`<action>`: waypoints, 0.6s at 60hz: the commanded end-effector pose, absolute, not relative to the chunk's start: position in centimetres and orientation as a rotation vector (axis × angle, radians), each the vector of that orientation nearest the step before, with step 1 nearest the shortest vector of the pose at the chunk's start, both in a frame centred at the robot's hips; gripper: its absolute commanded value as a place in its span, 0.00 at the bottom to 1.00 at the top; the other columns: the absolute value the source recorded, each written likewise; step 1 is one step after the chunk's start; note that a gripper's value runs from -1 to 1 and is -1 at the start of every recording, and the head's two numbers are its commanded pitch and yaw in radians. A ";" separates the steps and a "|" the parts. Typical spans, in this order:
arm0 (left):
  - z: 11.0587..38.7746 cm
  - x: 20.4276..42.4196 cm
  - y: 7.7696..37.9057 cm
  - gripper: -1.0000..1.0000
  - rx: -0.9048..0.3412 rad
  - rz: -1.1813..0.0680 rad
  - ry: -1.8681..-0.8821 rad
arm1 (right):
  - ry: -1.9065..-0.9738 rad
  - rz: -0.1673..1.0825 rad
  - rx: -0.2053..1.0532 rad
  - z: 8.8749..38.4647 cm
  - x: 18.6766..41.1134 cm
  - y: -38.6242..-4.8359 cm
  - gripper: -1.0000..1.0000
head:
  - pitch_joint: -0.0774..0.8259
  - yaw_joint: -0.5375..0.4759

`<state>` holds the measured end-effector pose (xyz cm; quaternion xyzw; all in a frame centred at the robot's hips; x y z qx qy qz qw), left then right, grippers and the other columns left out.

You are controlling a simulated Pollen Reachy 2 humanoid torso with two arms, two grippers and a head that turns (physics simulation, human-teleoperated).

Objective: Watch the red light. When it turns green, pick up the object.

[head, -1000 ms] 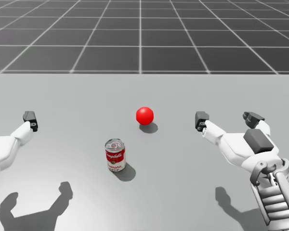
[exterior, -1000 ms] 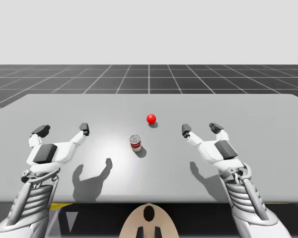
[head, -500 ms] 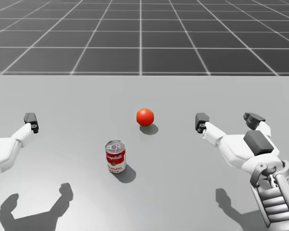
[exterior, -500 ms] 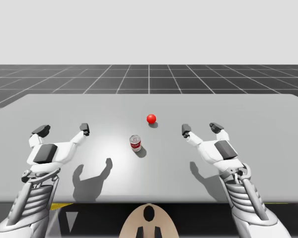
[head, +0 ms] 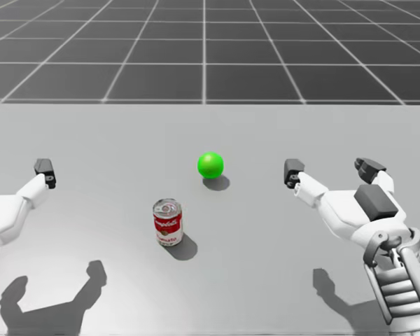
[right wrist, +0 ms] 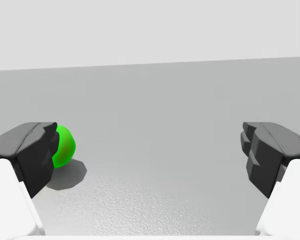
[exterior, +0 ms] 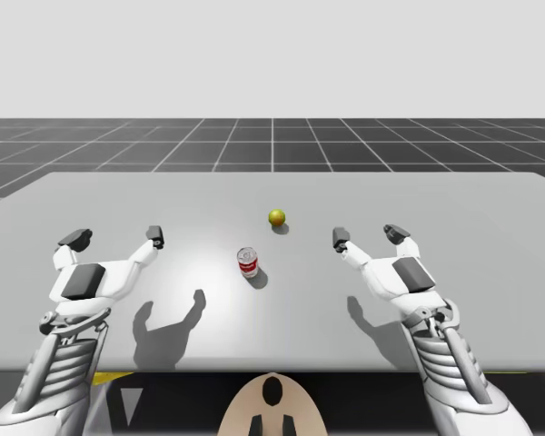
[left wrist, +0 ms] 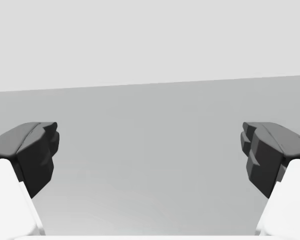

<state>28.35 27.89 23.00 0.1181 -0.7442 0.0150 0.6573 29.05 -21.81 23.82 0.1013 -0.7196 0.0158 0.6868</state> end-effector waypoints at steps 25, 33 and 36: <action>22.7 28.5 27.6 0.00 0.257 0.019 -1.669 | -1.606 0.031 0.249 23.8 28.9 -21.3 0.00 | 0.81 0.66; 22.7 28.1 26.3 0.00 0.089 -0.056 -1.607 | -1.603 0.031 0.251 23.7 28.9 -21.2 0.00 | 0.81 0.66; 23.1 27.5 25.8 0.00 0.037 -0.100 -1.600 | -1.602 0.030 0.251 23.7 28.8 -21.2 0.00 | 0.80 0.66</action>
